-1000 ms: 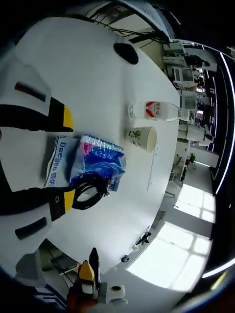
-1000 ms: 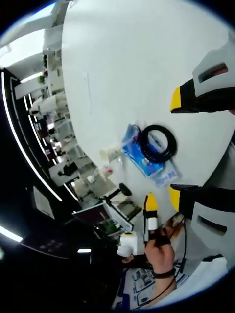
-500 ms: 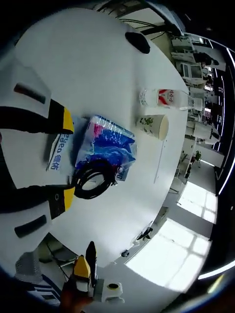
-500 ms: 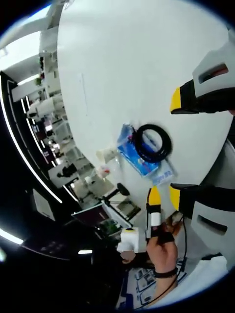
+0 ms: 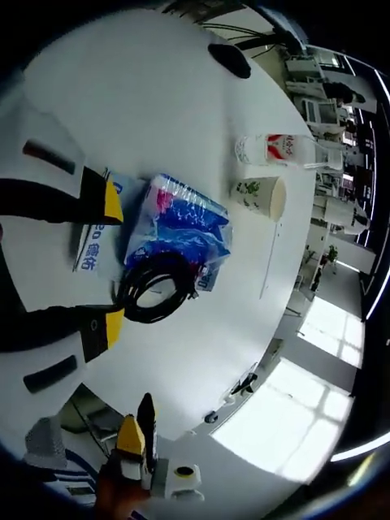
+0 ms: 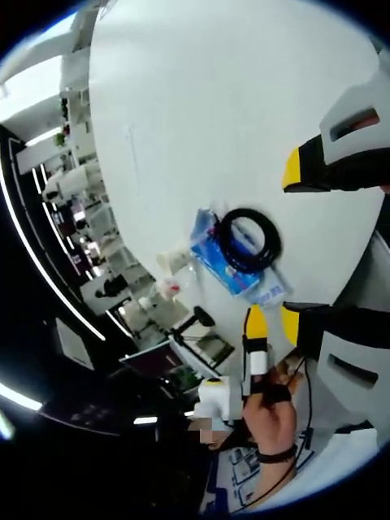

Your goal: Arrange the tabletop items into an orderly group along one side of the table until the central work area is clear of visible clutter.

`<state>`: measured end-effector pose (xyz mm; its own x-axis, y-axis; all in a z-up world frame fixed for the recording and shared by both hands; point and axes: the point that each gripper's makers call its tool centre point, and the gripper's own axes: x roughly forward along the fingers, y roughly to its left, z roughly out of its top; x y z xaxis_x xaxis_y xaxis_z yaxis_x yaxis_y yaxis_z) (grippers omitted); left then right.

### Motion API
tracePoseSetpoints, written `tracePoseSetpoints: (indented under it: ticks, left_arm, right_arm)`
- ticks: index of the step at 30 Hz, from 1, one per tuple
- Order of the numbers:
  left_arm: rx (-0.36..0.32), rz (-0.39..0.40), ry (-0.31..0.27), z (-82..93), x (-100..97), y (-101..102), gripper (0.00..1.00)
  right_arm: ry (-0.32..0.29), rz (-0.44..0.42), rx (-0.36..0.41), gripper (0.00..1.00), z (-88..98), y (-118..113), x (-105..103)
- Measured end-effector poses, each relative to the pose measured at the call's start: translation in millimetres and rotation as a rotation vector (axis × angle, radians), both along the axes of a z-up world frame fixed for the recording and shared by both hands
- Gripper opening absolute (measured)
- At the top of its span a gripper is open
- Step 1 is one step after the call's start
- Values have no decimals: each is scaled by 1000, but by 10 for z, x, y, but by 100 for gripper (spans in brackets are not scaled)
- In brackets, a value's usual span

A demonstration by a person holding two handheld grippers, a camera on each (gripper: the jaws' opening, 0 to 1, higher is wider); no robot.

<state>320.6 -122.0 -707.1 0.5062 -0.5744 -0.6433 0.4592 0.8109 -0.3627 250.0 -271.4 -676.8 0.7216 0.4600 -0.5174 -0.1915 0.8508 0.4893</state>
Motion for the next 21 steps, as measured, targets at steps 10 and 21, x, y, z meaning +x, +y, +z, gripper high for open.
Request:
tracePoseSetpoints:
  ticks: [10,21]
  left_arm:
    - [-2,-8,21,-75,-18,-102,33]
    - [-7,-11,60,-193,28,-254,25]
  right_arm:
    - [62,-8,8,46,-228,-22,65]
    - [127,-11,19,34,-429,9,350]
